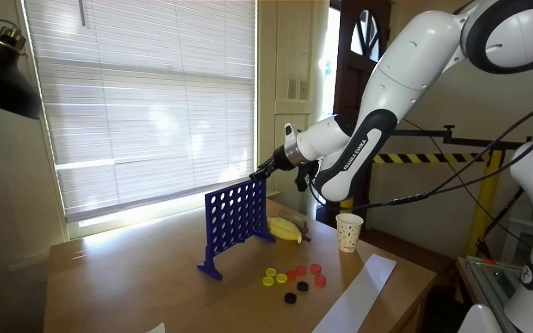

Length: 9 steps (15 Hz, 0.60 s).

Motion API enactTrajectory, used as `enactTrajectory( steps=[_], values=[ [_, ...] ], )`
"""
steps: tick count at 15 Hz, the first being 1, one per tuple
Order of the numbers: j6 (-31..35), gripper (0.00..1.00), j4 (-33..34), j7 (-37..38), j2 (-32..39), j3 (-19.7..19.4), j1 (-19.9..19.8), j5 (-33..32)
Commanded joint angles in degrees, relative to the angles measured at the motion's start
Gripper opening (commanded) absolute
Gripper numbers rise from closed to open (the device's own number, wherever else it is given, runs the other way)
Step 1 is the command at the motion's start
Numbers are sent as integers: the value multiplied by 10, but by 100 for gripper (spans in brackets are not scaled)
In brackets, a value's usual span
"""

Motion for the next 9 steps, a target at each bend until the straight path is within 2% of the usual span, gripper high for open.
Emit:
enactTrajectory(
  steps=[1, 4, 5, 6, 9],
  values=[
    [6, 87, -8, 0, 5, 1, 5, 3],
    [7, 91, -8, 0, 4, 0, 6, 4],
    [6, 89, -8, 0, 4, 0, 6, 5],
    [7, 97, -9, 0, 3, -2, 8, 7],
    [13, 100, -9, -1, 1, -9, 12, 14]
  ],
)
